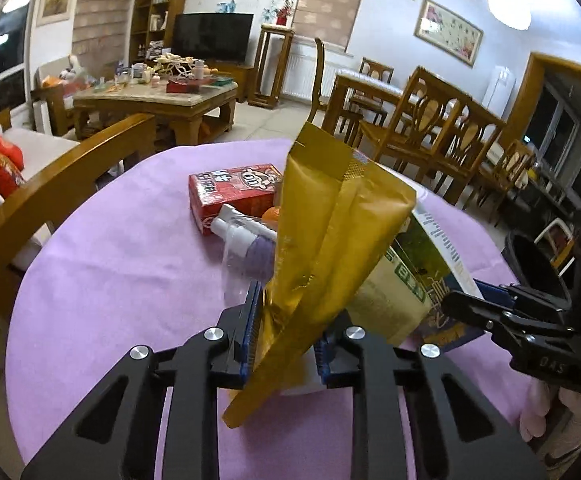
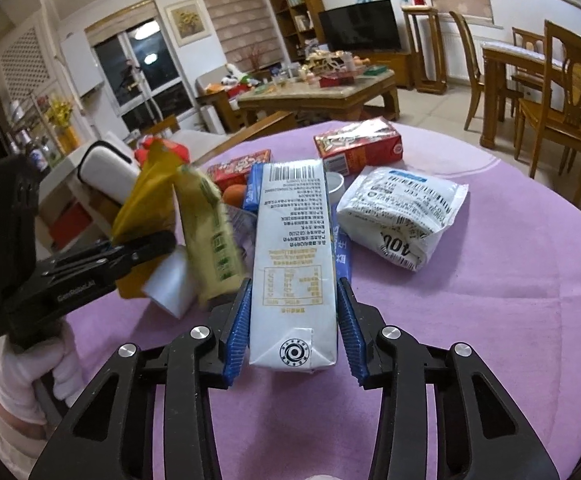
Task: Collect trash
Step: 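Grasp the yellow snack bag with the left gripper while the right grasps the white milk carton, then carry the yellow bag and milk carton over the black trash bin with both grippers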
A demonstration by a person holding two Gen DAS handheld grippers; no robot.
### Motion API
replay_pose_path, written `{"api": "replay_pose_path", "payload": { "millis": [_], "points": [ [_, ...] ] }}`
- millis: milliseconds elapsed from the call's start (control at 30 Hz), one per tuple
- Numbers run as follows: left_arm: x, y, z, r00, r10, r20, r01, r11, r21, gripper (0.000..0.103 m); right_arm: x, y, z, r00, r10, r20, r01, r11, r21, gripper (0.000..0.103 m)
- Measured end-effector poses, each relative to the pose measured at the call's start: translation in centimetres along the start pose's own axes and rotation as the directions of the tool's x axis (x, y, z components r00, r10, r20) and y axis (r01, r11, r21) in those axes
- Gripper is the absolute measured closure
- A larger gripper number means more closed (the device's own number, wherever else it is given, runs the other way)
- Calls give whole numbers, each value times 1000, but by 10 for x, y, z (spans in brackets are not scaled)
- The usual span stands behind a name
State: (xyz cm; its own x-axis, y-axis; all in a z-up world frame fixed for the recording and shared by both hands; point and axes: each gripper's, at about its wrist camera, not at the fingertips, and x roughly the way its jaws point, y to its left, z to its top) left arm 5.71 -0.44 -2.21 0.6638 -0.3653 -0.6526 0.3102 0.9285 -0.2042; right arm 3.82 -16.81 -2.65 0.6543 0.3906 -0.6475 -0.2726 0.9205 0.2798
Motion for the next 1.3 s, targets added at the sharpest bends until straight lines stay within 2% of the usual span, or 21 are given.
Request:
{"api": "replay_pose_path", "payload": {
  "millis": [67, 267, 500, 633, 767, 1067, 1300],
  "points": [
    [-5, 2, -2, 1000, -15, 12, 15, 1000, -21, 86, -6, -3, -1, 1000, 4, 30, -4, 1000, 12, 63],
    [-31, -1, -7, 997, -13, 76, 17, 999, -47, 86, -33, -4, -8, 993, 25, 118, -29, 999, 33, 63],
    [-44, -7, -7, 995, 4, 101, 3, 998, -60, 88, -65, -4, -26, 982, 59, 180, -73, 995, 73, 63],
    [-53, -20, -8, 992, -17, 128, 23, 998, -51, 88, -89, -15, -34, 975, 66, 211, -91, 990, 109, 63],
    [-54, -50, -5, 988, -63, 143, 65, 998, -5, 88, -119, -36, -40, 963, 56, 263, -99, 983, 152, 63],
    [-25, -136, 3, 968, -220, 118, 209, 973, 97, 88, -199, -112, -53, 923, -77, 377, -35, 959, 283, 63],
    [13, -215, 8, 934, -353, 62, 337, 924, 181, 88, -252, -187, -84, 884, -231, 408, 40, 905, 424, 63]
  ]
}}
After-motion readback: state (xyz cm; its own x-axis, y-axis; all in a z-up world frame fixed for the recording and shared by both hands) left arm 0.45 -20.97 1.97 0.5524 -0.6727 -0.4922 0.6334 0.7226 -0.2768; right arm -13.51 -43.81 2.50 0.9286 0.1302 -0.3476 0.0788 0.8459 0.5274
